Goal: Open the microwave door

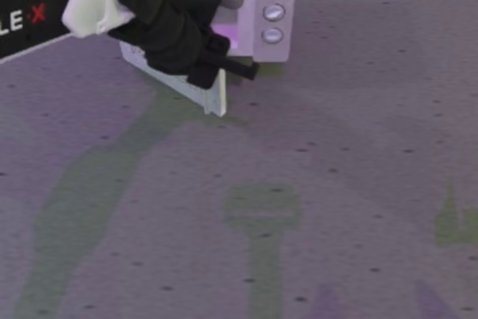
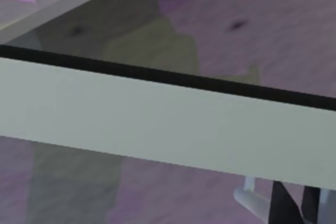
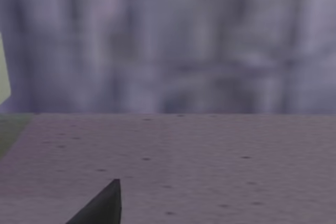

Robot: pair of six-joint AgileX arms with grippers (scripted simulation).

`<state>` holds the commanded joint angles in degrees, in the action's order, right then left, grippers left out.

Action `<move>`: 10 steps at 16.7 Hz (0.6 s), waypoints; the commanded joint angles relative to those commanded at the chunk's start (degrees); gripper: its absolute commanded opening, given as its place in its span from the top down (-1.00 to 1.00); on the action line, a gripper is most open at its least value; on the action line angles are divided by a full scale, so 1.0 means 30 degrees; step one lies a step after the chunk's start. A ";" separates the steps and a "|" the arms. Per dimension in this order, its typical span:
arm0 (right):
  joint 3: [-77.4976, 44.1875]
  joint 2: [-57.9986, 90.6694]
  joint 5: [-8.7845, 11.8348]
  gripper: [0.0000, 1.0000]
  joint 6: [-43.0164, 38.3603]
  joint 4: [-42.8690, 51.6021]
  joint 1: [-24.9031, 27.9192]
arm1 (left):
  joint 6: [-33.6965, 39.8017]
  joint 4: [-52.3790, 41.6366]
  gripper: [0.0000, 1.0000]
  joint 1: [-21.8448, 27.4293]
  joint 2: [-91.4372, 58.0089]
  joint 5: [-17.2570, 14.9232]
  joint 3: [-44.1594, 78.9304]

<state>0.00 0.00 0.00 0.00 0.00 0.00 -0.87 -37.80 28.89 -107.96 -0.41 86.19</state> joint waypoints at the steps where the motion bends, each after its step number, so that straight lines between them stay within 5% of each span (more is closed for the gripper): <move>1: 0.0000 0.0000 0.0000 -1.00 0.0000 0.0000 0.0000 | 0.0000 0.0000 1.00 0.0000 0.0000 0.0000 0.0000; 10: 0.0000 0.0000 0.0000 -1.00 0.0000 0.0000 0.0000 | -0.2342 0.0130 1.00 -0.0771 0.1023 -0.1369 -0.1431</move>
<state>0.00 0.00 0.00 0.00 0.00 0.00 -7.89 -37.41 26.58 -104.89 -4.52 81.90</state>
